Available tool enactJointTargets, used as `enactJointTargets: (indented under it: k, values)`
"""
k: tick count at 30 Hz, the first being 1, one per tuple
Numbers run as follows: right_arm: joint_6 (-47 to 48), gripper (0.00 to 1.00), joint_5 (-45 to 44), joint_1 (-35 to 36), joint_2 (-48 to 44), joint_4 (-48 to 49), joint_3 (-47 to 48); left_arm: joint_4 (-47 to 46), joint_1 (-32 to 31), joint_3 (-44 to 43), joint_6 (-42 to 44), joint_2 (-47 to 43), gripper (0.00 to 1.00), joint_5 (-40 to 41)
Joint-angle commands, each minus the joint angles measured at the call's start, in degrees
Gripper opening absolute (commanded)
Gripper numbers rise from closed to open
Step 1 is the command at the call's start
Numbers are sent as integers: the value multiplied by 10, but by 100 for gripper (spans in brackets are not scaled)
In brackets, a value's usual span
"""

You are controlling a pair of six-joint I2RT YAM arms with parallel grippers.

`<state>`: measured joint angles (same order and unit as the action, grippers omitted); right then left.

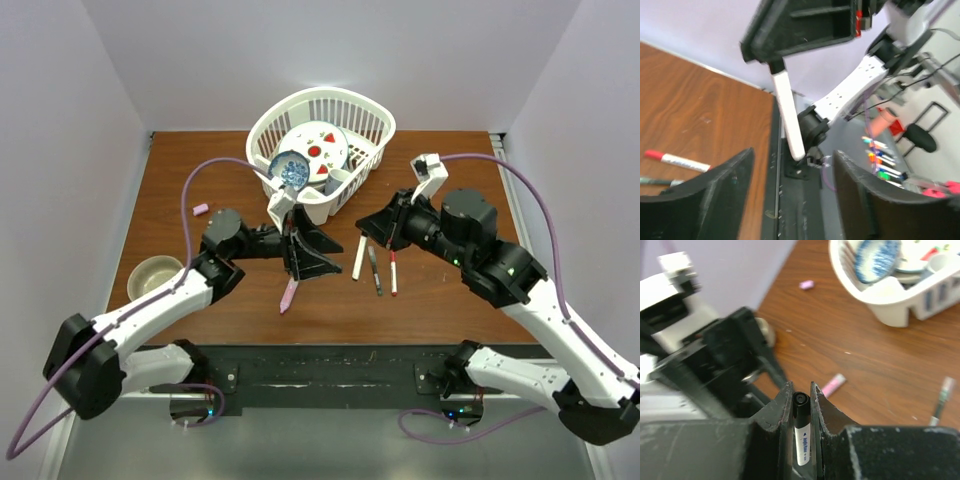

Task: Insert the pens into the pen caps

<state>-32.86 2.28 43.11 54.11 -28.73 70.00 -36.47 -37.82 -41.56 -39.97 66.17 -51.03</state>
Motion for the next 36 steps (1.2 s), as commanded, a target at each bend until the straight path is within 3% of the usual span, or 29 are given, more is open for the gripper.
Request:
enactJointTargets:
  k: [1, 4, 7, 11, 14, 26, 31, 36]
  values:
    - [53, 0, -115, -5, 46, -124, 33, 167, -1, 17, 109, -45, 80, 100]
    - [53, 0, -136, -28, 82, -137, -5, 238, 2, 24, 122, -63, 87, 176]
    - [41, 0, -90, -83, 101, -98, -63, 284, 6, 38, 117, -81, 98, 270]
    - [46, 0, -57, -134, 145, -43, -101, 349, 13, 56, 94, -108, 100, 433]
    - [54, 0, -61, -152, 204, -24, -103, 396, 20, 70, 38, -114, 100, 508]
    - [75, 8, -85, -175, 354, 51, -113, 485, 24, 93, -97, -109, 99, 637]
    - [81, 11, -101, -178, 396, 66, -101, 503, 25, 85, -102, -123, 98, 661]
    - [92, 23, -106, -178, 429, 83, -96, 525, 24, 68, -86, -132, 98, 682]
